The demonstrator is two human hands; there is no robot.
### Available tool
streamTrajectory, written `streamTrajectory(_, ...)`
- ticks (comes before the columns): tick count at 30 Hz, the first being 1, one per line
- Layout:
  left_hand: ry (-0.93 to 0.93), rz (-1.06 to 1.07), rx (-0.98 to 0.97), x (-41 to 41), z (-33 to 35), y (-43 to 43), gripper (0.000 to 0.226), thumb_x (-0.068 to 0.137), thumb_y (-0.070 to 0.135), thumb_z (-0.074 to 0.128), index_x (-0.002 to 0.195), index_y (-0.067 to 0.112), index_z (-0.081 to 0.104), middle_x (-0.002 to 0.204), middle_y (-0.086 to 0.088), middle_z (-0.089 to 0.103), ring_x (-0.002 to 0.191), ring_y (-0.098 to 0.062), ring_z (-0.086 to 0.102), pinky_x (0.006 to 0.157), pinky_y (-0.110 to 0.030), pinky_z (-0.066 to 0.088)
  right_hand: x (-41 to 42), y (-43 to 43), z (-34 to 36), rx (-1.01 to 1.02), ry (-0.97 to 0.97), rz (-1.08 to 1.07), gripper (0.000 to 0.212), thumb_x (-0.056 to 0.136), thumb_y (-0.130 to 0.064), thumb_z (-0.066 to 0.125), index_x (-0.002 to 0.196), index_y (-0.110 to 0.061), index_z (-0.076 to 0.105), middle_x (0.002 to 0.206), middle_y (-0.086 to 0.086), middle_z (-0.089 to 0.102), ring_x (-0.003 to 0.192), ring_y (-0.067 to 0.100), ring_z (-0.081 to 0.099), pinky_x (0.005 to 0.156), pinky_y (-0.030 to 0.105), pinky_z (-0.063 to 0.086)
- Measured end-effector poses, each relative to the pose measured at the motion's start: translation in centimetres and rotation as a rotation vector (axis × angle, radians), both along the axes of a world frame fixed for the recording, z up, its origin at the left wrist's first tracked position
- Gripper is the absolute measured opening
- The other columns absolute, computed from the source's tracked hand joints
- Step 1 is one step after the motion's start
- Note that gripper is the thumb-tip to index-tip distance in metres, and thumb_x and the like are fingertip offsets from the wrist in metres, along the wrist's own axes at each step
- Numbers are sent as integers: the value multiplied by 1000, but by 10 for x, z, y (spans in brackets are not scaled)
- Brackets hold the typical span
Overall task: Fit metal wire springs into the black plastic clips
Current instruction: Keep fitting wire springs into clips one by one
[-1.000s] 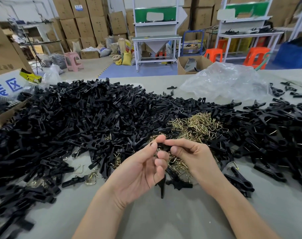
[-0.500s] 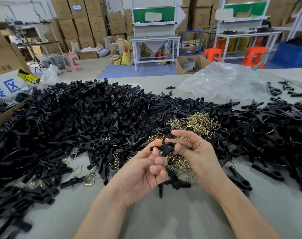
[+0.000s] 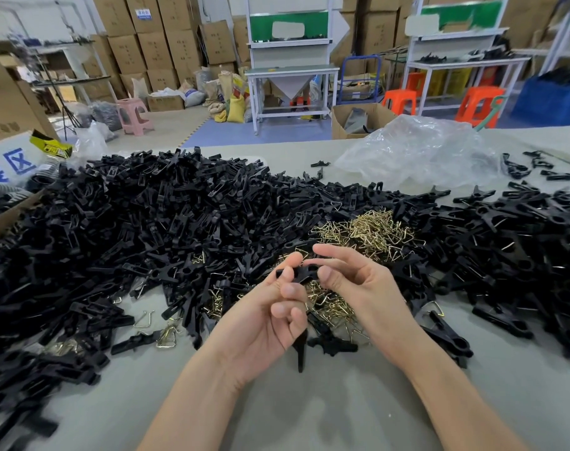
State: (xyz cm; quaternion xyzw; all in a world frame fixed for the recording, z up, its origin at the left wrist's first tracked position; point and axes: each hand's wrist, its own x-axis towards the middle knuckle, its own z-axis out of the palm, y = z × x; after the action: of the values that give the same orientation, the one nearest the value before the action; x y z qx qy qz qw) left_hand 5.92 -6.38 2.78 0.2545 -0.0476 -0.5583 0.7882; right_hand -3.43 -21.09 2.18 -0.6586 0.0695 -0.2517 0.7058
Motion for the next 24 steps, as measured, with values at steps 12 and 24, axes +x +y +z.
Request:
streamTrajectory(12,-286,69,177,1,-2,-6,31,90,33,63,115,15,67,72,3,56,51,-7,50,59,-25,57,-5,-9,2,136,32,-141,41,89,-5,73,116,-35,74,97,-5,75,88,8,66,84,20,55)
streamTrajectory(24,-337,92,227,-3,-2,-7,36,95,26,61,129,16,62,79,0,60,57,-11,55,57,-26,56,-44,-114,111,852,-649,-229,74,92,-40,67,149,-4,35,130,21,64,106,19,71,87,27,59)
